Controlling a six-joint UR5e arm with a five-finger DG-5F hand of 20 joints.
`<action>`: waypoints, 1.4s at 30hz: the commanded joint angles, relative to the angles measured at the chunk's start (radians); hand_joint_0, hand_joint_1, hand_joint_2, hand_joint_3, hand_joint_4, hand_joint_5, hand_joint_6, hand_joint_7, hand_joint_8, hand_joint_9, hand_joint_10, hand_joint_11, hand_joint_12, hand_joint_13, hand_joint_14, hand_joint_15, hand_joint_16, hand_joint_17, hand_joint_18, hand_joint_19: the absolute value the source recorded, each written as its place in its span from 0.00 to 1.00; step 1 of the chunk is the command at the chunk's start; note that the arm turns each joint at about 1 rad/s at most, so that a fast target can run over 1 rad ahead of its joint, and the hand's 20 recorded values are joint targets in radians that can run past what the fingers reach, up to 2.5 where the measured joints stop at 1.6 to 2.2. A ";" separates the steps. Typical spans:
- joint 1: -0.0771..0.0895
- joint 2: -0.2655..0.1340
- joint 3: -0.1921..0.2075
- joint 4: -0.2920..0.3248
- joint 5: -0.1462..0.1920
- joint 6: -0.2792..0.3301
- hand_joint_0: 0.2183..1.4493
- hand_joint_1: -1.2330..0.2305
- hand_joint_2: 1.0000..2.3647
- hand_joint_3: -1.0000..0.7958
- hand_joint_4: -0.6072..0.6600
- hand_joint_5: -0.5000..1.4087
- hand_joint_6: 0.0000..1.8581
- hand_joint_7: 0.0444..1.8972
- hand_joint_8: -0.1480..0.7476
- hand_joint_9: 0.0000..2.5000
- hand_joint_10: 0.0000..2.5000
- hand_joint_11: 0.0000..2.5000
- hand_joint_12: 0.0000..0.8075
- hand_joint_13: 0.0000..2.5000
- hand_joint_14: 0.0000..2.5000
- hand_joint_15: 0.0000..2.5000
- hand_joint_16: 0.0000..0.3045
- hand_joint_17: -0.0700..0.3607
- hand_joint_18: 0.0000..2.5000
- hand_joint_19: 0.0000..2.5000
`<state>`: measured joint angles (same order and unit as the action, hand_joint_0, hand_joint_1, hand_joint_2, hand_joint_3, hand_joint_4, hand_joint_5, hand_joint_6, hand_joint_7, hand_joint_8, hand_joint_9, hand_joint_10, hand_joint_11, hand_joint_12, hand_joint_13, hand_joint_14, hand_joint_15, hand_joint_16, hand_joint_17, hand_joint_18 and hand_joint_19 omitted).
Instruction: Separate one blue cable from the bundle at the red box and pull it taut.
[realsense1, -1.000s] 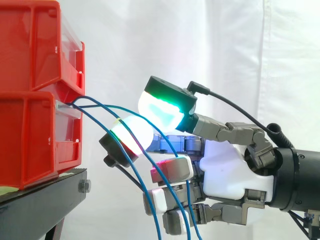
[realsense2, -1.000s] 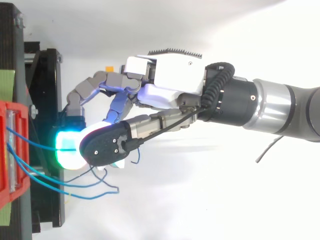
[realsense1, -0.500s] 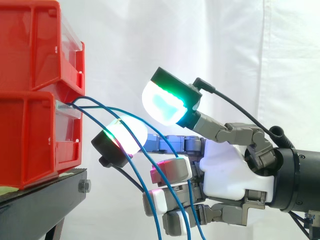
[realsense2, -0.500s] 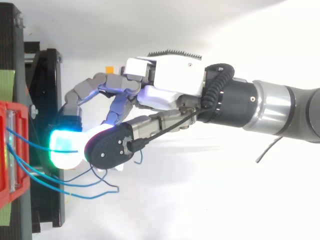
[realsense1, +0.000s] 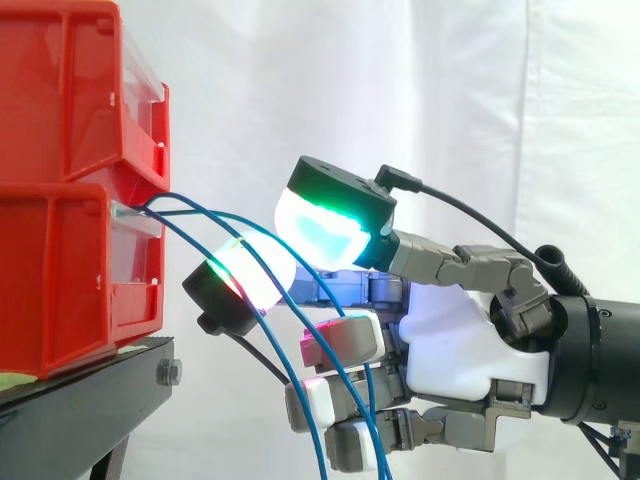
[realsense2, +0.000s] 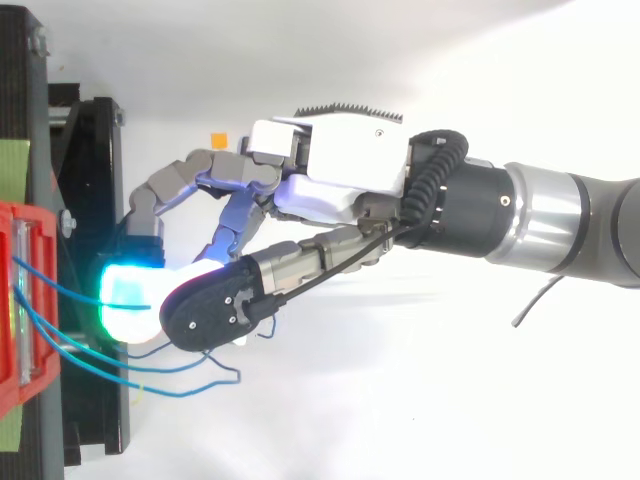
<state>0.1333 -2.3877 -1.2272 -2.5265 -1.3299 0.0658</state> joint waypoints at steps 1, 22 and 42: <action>0.000 0.001 0.000 0.000 0.000 0.000 0.30 0.37 0.02 0.46 0.40 0.20 0.47 0.48 0.51 0.50 0.01 0.47 0.50 0.44 0.01 0.30 0.18 0.46 0.42 0.35; 0.005 0.007 0.000 -0.026 -0.032 0.043 0.32 0.39 0.01 0.46 0.40 0.21 0.47 0.49 0.54 0.46 0.01 0.40 0.54 0.43 0.01 0.28 0.21 0.49 0.43 0.34; 0.014 0.079 -0.003 -0.173 -0.034 0.046 0.33 0.40 0.01 0.44 0.41 0.21 0.46 0.49 0.55 0.50 0.01 0.50 0.52 0.49 0.01 0.35 0.20 0.48 0.45 0.33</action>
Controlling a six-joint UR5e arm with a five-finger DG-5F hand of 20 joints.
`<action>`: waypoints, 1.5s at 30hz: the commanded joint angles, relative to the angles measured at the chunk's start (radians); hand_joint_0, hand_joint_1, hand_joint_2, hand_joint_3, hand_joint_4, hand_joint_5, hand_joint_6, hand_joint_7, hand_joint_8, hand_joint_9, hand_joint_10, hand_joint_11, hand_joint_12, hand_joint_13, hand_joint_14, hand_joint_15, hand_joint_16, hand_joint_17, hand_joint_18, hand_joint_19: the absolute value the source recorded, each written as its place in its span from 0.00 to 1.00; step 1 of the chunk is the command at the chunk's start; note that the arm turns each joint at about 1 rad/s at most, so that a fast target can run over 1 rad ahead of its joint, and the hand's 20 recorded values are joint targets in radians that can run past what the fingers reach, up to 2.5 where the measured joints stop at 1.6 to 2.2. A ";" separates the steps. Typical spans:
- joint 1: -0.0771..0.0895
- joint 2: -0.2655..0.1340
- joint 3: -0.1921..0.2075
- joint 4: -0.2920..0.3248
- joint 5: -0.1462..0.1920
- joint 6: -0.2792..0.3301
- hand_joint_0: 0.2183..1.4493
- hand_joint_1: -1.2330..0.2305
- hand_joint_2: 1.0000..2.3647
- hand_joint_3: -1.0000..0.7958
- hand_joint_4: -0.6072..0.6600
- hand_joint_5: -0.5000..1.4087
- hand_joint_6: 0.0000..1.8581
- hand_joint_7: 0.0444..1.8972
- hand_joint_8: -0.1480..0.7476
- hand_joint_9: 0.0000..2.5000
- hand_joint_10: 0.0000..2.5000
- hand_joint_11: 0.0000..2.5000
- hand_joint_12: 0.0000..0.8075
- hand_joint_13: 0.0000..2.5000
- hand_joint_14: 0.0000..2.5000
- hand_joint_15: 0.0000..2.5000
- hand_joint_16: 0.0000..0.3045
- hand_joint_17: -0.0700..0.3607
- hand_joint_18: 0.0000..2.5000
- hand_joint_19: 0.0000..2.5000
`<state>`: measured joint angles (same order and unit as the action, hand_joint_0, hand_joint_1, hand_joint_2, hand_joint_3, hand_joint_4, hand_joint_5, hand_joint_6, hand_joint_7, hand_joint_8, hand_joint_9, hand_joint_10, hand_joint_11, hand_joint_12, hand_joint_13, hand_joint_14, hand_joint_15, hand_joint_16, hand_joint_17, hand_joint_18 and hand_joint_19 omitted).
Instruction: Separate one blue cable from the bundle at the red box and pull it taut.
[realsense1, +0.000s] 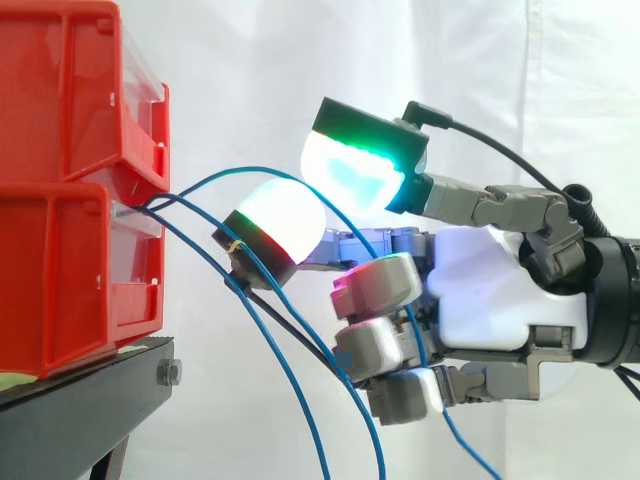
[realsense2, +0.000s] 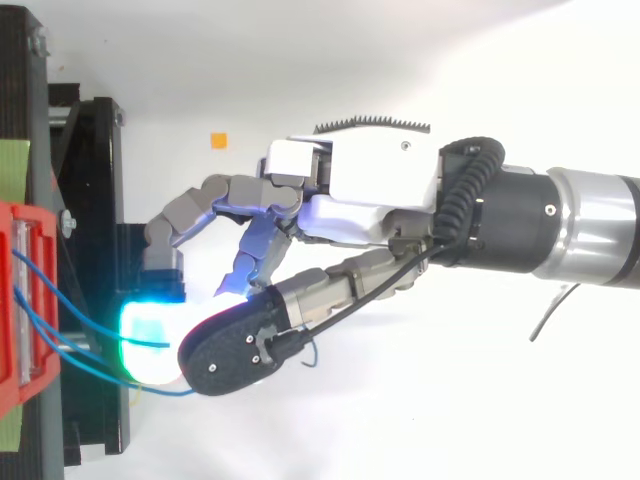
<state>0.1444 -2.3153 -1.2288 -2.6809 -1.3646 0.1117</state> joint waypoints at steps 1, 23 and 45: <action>0.004 0.008 0.000 -0.022 0.001 0.000 0.33 0.40 0.01 0.44 0.41 0.21 0.46 0.48 0.55 0.52 0.01 0.52 0.51 0.49 0.01 0.37 0.20 0.48 0.44 0.33; 0.007 0.007 0.000 -0.013 -0.001 0.005 0.33 0.43 0.01 0.40 0.41 0.20 0.46 0.50 0.45 0.56 0.00 0.64 0.41 0.58 0.07 0.63 0.18 0.44 0.44 0.39; 0.011 0.007 0.000 -0.011 -0.001 0.017 0.32 0.38 0.01 0.51 0.39 0.23 0.45 0.53 0.51 0.64 0.00 0.68 0.53 0.61 0.16 0.57 0.23 0.53 0.51 0.36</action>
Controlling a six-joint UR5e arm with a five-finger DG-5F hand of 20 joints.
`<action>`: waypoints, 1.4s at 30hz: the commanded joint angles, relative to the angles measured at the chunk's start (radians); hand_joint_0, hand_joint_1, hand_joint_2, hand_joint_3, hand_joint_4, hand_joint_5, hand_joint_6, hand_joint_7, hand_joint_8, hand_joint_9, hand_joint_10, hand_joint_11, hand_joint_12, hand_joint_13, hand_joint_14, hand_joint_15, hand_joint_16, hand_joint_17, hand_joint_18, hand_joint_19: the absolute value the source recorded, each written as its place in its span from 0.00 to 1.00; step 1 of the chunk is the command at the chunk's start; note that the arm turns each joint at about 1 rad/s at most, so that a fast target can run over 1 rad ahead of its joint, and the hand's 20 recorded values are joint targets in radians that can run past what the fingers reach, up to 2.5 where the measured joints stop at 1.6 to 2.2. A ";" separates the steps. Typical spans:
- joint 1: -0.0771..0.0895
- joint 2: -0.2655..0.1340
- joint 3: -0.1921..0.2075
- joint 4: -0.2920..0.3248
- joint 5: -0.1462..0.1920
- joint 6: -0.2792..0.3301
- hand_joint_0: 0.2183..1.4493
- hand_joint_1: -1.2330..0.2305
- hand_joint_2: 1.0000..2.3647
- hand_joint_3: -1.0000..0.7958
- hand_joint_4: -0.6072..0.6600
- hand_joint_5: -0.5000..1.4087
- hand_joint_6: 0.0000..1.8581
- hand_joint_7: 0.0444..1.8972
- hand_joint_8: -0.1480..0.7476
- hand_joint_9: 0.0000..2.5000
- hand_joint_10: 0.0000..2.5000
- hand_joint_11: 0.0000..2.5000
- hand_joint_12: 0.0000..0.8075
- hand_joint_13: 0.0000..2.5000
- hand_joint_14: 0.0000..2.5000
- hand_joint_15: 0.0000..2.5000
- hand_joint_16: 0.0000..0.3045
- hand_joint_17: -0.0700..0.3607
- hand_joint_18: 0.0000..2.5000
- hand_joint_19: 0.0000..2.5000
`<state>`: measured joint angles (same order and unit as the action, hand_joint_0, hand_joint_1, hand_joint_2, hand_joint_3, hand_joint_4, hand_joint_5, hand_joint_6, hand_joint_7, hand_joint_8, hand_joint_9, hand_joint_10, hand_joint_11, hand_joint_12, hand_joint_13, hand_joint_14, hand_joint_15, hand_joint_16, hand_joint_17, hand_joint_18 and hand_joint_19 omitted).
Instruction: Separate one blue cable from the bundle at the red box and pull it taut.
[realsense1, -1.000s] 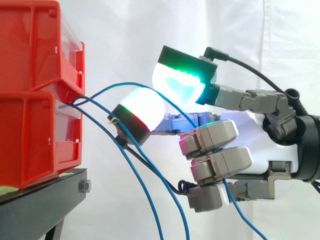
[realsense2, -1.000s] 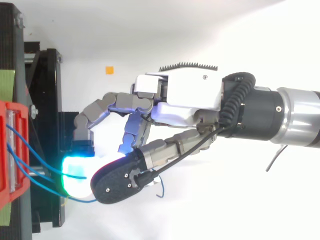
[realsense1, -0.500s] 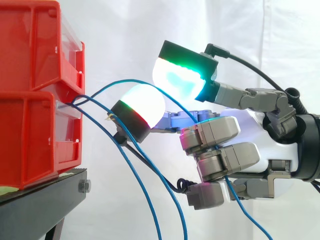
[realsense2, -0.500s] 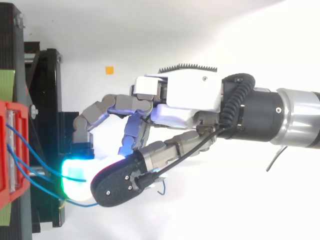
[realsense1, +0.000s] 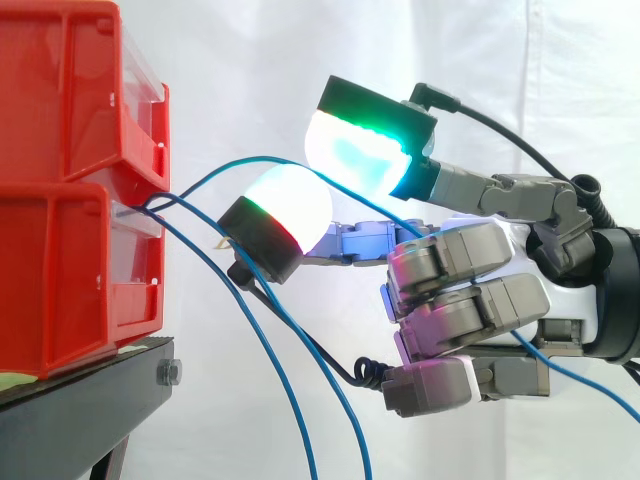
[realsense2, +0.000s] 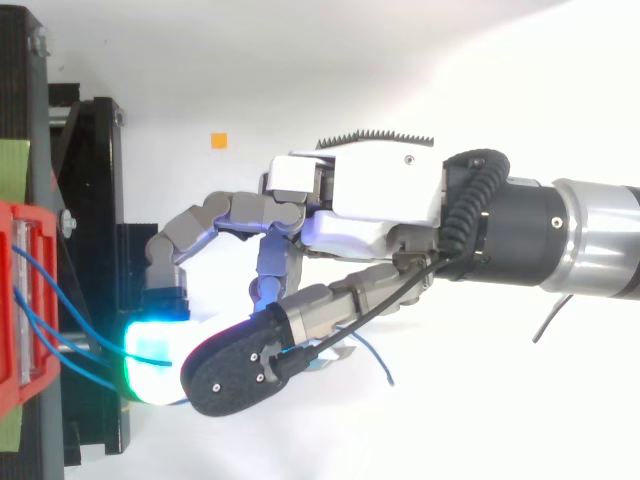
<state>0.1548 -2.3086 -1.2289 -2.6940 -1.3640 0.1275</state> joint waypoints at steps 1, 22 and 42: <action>0.002 0.000 0.000 0.003 -0.001 0.003 0.32 0.38 0.01 0.51 0.39 0.23 0.45 0.53 0.51 0.64 0.00 0.68 0.53 0.61 0.16 0.57 0.23 0.53 0.51 0.37; 0.009 0.000 -0.001 0.003 -0.081 0.035 0.32 0.38 0.00 0.52 0.40 0.23 0.45 0.54 0.52 0.65 0.00 0.67 0.53 0.62 0.16 0.57 0.23 0.53 0.52 0.36; 0.009 0.000 -0.021 -0.024 -0.084 0.034 0.32 0.38 0.00 0.52 0.40 0.23 0.45 0.54 0.52 0.65 0.00 0.67 0.53 0.62 0.16 0.57 0.23 0.53 0.53 0.36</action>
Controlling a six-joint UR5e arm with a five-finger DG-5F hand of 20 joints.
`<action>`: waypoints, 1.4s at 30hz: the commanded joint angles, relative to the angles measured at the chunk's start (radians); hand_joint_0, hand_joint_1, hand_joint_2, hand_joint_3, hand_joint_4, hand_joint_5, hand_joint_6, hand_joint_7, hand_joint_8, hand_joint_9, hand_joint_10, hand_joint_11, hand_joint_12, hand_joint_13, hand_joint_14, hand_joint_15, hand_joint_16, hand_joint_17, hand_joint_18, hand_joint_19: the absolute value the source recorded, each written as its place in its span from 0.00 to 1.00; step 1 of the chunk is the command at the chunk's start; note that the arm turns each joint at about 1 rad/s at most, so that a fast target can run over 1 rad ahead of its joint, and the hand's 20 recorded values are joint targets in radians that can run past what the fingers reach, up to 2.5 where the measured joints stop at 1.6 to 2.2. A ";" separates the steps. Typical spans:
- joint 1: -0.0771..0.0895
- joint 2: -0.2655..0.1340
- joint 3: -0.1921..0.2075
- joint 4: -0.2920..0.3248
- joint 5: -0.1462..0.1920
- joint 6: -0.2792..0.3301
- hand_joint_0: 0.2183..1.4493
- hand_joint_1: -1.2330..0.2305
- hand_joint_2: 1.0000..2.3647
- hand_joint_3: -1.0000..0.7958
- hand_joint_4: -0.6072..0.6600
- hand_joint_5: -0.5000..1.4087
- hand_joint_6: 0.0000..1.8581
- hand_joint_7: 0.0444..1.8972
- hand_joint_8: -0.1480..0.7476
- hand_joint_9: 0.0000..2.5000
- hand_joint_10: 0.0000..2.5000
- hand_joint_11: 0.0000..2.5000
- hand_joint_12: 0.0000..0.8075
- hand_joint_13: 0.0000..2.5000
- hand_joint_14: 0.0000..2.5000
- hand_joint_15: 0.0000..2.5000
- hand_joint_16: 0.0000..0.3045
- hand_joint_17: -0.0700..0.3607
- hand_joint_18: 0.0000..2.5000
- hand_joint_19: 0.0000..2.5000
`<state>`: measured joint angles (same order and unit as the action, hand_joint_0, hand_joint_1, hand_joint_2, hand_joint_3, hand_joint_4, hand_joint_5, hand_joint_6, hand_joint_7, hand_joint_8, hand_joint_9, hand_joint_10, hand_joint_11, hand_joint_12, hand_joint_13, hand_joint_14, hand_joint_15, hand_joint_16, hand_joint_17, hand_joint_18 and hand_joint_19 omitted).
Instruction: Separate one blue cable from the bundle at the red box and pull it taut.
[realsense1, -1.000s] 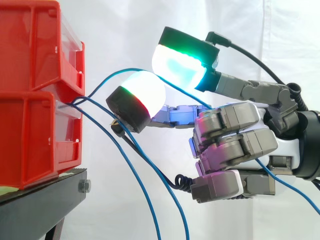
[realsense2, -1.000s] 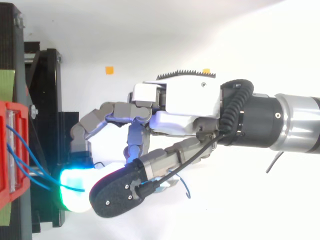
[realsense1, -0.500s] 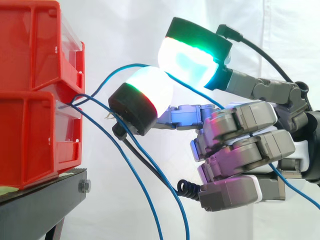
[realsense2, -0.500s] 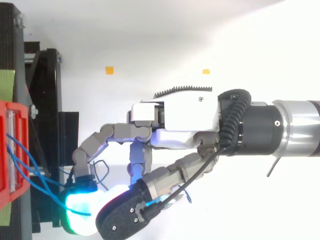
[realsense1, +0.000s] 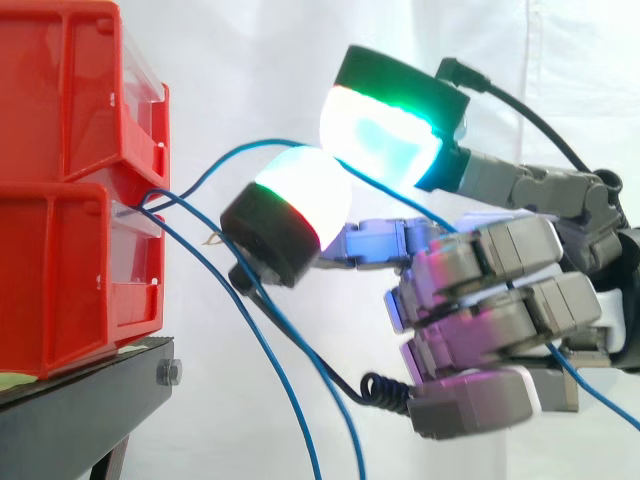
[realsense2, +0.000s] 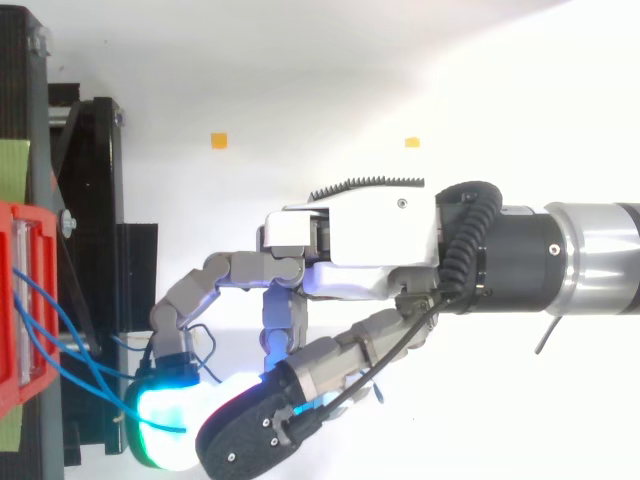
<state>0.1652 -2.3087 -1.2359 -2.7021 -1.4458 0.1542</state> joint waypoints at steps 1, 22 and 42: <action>-0.001 0.002 -0.016 -0.018 -0.001 0.007 0.32 0.38 0.00 0.52 0.41 0.23 0.45 0.54 0.52 0.65 0.00 0.67 0.52 0.62 0.16 0.57 0.23 0.53 0.53 0.36; -0.024 0.123 -0.307 0.156 -0.027 0.005 0.32 0.38 0.00 0.52 0.40 0.23 0.45 0.55 0.52 0.66 0.00 0.67 0.53 0.62 0.16 0.57 0.23 0.53 0.53 0.36; -0.026 0.123 -0.307 0.148 -0.019 -0.004 0.32 0.38 0.00 0.52 0.41 0.23 0.45 0.55 0.53 0.66 0.00 0.67 0.53 0.63 0.15 0.58 0.23 0.53 0.53 0.36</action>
<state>0.1406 -2.1863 -1.5432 -2.5541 -1.4650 0.1504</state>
